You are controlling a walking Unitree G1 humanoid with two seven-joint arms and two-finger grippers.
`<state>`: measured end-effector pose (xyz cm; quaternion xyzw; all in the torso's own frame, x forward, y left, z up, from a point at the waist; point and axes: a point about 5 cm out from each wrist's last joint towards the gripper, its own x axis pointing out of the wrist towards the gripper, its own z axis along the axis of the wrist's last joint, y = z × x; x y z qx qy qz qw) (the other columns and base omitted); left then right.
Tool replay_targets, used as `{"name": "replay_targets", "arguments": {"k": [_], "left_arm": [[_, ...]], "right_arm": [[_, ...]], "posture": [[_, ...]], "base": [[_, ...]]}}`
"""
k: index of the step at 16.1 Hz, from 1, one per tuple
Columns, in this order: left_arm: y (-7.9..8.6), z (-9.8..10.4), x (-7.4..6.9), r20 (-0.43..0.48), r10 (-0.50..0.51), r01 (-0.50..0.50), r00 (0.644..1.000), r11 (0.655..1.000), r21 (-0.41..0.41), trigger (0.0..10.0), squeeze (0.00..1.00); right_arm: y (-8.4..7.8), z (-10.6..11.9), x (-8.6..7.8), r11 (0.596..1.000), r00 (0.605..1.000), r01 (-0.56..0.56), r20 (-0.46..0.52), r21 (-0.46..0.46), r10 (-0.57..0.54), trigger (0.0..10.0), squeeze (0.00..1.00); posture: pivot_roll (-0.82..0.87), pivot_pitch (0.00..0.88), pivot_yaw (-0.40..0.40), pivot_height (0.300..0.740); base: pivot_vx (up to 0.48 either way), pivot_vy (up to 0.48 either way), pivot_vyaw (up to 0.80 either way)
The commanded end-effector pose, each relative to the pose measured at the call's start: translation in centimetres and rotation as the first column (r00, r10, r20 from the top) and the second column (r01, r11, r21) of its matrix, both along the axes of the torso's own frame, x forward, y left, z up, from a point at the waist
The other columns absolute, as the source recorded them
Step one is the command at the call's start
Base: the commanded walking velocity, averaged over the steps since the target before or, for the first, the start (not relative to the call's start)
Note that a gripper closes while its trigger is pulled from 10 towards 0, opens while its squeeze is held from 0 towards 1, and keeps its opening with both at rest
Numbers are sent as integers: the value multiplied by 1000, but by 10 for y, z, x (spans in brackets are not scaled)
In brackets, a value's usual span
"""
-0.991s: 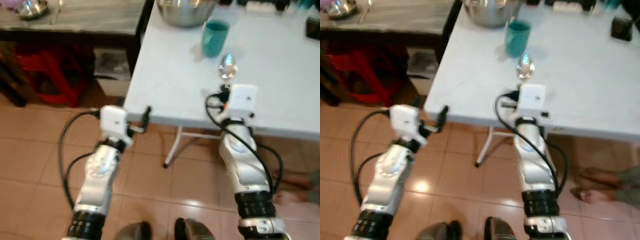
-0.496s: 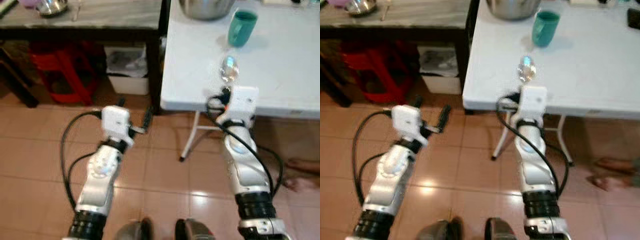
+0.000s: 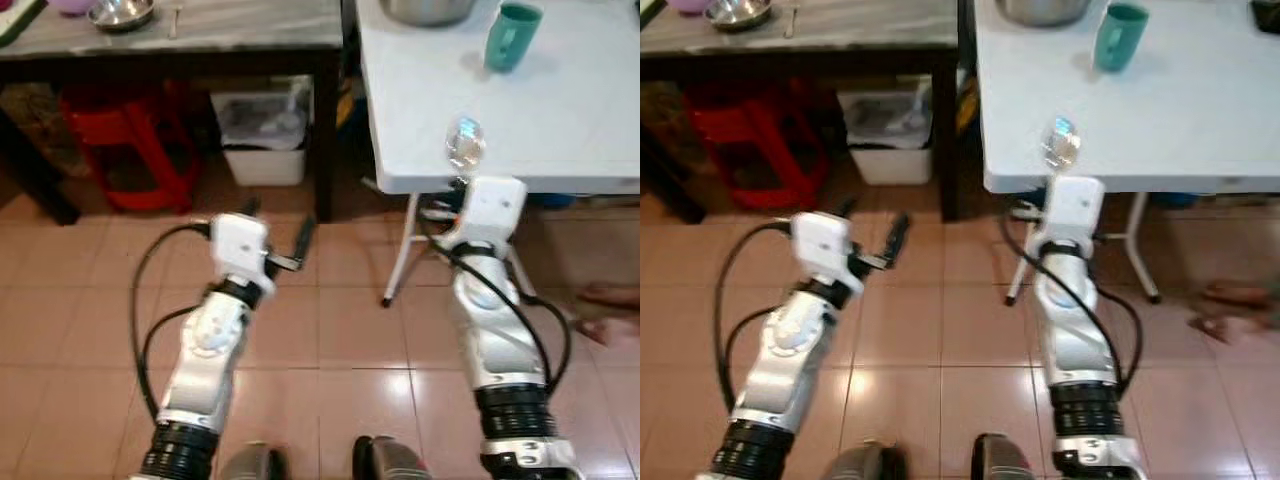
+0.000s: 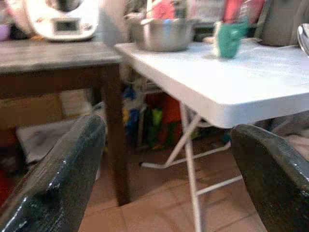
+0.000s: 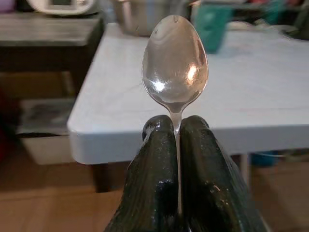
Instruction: Setting the table
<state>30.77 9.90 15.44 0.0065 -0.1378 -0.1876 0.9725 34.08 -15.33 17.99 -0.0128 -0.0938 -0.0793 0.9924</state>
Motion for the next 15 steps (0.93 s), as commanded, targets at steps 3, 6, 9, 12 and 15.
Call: {"name": "replay_targets", "arguments": {"k": [3, 6, 9, 12, 15], "left_arm": [[8, 0, 1, 1, 31, -31, 1000, 999, 10, 10000, 0], [7, 2, -2, 10, 16, -16, 1000, 1000, -24, 10000, 0], [14, 2, -2, -6, 25, -25, 1000, 998, -57, 10000, 0], [29, 1, -4, -7, 61, -62, 998, 996, -64, 10000, 0], [36, -3, -10, -19, 82, -83, 996, 995, -58, 10000, 0]], "right_arm": [[7, 6, 0, 1000, 999, -18, 28, 8, 18, 10000, 0], [6, 5, 0, 1000, 999, -15, 32, 7, 15, 10000, 0], [7, 7, -1, 999, 998, -41, 46, -21, 42, 10000, 0], [7, 6, -11, 989, 990, -115, 76, -96, 122, 10000, 0], [2, 1, -21, 980, 985, -139, 79, -142, 152, 10000, 0]], "posture": [[-143, 213, 23, 740], [-142, 210, 24, 740], [-138, 206, 23, 740], [-128, 204, 20, 740], [-112, 201, 21, 740]], "base": [[0, 295, 0], [0, 0, 0], [0, 0, 0], [306, 0, 0], [371, 0, 0]]}}
